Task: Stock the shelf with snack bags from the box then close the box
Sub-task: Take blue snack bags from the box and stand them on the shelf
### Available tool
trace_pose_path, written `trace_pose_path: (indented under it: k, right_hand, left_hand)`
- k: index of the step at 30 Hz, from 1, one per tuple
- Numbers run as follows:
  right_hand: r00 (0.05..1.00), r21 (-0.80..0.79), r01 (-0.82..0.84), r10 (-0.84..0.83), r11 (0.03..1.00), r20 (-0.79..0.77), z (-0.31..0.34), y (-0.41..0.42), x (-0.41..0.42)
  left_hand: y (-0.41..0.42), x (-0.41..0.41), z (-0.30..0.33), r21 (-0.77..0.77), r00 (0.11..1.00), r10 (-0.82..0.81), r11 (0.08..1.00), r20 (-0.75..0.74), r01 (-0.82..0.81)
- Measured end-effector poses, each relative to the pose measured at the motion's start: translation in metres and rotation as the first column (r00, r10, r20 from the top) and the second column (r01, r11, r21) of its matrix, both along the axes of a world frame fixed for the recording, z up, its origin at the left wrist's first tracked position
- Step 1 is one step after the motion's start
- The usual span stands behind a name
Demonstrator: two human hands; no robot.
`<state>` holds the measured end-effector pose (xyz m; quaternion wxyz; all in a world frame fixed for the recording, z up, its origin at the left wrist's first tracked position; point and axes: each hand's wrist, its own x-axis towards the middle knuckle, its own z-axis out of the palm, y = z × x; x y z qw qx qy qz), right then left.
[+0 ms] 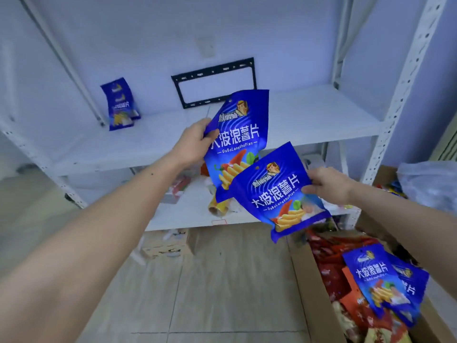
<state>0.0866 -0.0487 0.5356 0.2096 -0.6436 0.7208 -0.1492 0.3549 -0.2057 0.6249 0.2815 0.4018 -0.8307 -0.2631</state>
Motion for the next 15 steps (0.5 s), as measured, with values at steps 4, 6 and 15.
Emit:
trace_pose_path:
  k: [4,6,15]
  right_hand:
    - [0.998,-0.038,-0.060,0.061,0.997,0.028,0.017,-0.045,0.047]
    - [0.994,-0.042,-0.099,0.101,0.994,0.038,0.024,-0.068,0.070]
    - [0.978,-0.035,-0.203,0.204,0.979,0.052,0.040,-0.193,0.154]
  left_hand:
    - [-0.035,0.068,0.007,-0.038,0.995,0.092,0.995,-0.028,-0.093]
    - [-0.051,0.099,0.008,-0.037,0.993,0.116,0.992,-0.030,-0.117]
    - [-0.140,0.210,0.002,0.192,0.949,0.279,0.949,-0.143,-0.251]
